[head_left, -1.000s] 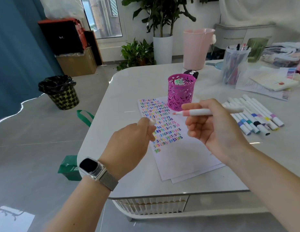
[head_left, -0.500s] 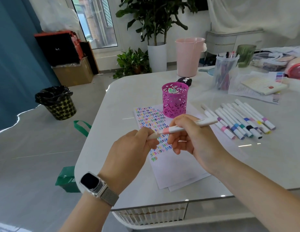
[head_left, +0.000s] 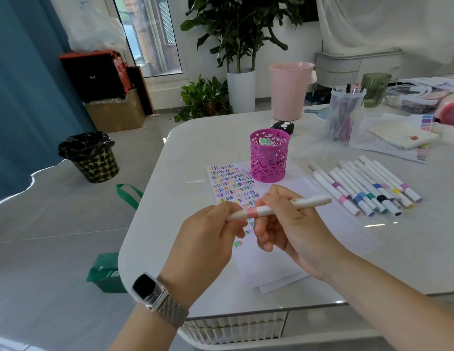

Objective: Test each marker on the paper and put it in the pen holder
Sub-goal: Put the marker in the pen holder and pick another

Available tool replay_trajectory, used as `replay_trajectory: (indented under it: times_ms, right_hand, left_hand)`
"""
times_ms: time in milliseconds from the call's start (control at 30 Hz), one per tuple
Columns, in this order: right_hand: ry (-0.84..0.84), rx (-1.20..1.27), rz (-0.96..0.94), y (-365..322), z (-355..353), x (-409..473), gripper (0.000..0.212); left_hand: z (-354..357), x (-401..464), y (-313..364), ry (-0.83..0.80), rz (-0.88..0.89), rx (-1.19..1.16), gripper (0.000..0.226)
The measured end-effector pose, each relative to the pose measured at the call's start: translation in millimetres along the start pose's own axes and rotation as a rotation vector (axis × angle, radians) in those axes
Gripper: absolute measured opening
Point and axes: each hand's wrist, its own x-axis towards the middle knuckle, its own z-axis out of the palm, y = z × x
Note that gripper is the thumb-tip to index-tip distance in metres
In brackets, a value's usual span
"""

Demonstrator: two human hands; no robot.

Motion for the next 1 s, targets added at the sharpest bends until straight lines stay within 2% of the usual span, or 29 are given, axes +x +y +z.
replay_trajectory:
  times_ms: [233, 333, 400, 467, 533, 600, 633, 700, 733, 833, 933, 1000]
  right_hand:
    - [-0.033, -0.061, -0.009, 8, -2, -5, 0.039]
    - [-0.021, -0.085, -0.030, -11, -1, -1, 0.016]
    - [0.031, -0.098, -0.102, -22, -7, 5, 0.034]
    - [0.182, -0.194, -0.257, -28, -19, 12, 0.045]
    - [0.261, -0.586, -0.497, -29, -36, 14, 0.062]
    - [0.135, -1.141, -0.676, -25, -51, 16, 0.066]
    - [0.013, -1.342, -0.669, -19, -56, 18, 0.060]
    - [-0.189, -1.521, -0.512, -8, -55, 19, 0.034]
    - [-0.235, -1.557, -0.471, -5, -54, 19, 0.023]
    - [-0.192, -1.499, -0.550, -2, -47, 22, 0.024]
    - [-0.178, -1.468, -0.576, -8, -46, 23, 0.037]
    - [-0.204, -1.424, -0.538, -13, -43, 21, 0.049]
  left_hand:
    - [6, -8, 12, -0.027, 0.016, -0.056, 0.021]
    - [6, -3, 29, -0.006, -0.068, -0.190, 0.023]
    - [3, 2, 33, 0.030, -0.118, -0.222, 0.024]
    - [-1, 8, 28, 0.060, -0.162, -0.191, 0.025]
    - [-4, 9, 16, 0.074, -0.186, -0.107, 0.025]
    - [-2, 6, 5, 0.063, -0.154, 0.063, 0.027]
    - [0, 4, 2, 0.047, -0.125, 0.145, 0.030]
    - [3, 3, 2, 0.017, -0.064, 0.252, 0.036]
    - [5, 3, 2, 0.021, -0.035, 0.283, 0.038]
    - [6, 6, 7, 0.078, -0.022, 0.276, 0.039]
    - [2, 10, 12, 0.109, -0.075, 0.144, 0.037]
    - [1, 9, 14, 0.078, -0.114, 0.104, 0.022]
